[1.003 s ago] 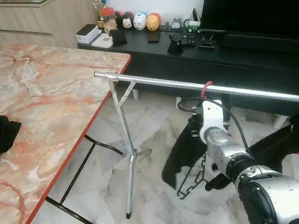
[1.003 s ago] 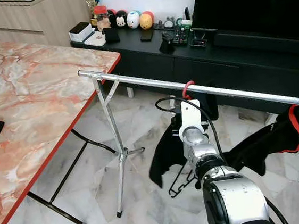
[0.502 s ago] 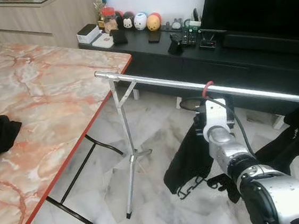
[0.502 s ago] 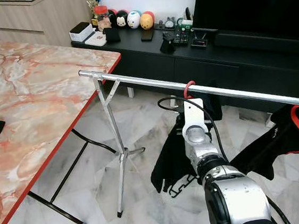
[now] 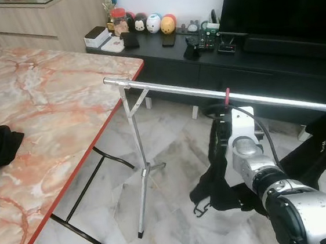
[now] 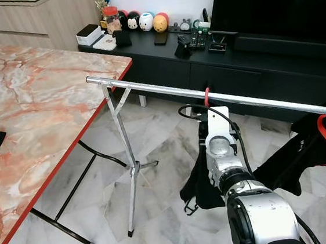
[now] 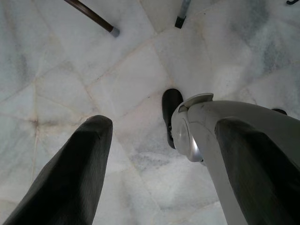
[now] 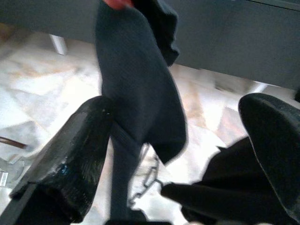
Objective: Hang hanger
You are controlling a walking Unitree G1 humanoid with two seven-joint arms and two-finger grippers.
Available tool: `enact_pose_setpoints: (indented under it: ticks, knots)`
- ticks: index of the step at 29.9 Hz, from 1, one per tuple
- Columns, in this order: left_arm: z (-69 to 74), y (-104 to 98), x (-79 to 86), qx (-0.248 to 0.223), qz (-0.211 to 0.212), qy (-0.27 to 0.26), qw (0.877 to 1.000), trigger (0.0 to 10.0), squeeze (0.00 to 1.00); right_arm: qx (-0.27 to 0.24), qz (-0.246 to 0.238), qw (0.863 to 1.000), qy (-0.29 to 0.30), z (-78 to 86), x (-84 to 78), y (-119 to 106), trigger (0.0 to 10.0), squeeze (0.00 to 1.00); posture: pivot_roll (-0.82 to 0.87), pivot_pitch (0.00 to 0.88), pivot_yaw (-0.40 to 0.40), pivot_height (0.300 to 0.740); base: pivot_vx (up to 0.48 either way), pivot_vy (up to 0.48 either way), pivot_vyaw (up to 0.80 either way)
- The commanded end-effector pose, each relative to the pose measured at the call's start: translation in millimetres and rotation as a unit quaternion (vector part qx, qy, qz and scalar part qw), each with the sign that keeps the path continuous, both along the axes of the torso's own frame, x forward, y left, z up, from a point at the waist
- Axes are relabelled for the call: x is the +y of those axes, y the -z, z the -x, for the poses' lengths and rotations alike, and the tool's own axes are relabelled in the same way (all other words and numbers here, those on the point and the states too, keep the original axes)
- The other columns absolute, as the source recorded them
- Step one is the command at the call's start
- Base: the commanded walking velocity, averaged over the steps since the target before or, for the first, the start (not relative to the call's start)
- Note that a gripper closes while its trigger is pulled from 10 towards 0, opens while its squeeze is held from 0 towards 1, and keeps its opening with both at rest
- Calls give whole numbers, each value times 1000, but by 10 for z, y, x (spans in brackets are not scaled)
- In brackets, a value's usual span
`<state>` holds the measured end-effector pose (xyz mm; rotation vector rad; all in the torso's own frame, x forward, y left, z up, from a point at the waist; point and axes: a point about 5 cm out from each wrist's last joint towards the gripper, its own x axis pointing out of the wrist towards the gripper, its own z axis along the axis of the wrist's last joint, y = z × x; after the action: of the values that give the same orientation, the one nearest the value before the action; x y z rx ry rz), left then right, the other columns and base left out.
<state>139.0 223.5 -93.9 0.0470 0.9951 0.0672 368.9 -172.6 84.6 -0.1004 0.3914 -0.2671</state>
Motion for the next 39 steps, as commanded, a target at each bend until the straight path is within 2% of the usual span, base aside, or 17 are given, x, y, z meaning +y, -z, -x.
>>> enact_pose_setpoints:
  ticks: [1,8,15,21,26,33,39]
  knots:
    - [63,25,0,14,-2,7,1000,10000,0,-23,-13,999,-20,-40,74,-67,10000,0,-15,0,-1,740,0,0,0]
    - [63,25,-3,14,0,7,1000,10000,0,-48,-34,998,-39,-66,151,-116,10000,0,-14,2,-3,740,0,0,0]
    - [56,23,-5,12,-3,7,1000,10000,0,-58,-78,992,-84,-51,255,-82,10000,0,-11,7,-4,740,0,0,0]
    - [50,21,-6,10,-4,6,1000,10000,0,-50,-71,990,-109,-41,294,-58,10000,0,-8,8,-6,740,0,0,0]
    - [44,18,-4,7,-6,2,1000,10000,0,-66,-65,986,-140,-66,343,-115,10000,0,-1,10,-6,740,0,0,0]
    - [46,18,-2,7,-7,0,1000,10000,0,-83,-61,986,-130,-78,325,-154,10000,0,2,13,-6,740,0,0,0]
    - [49,19,-1,7,-2,-1,1000,10000,0,-122,-62,986,-94,-115,216,-266,10000,0,2,19,-3,740,0,0,0]
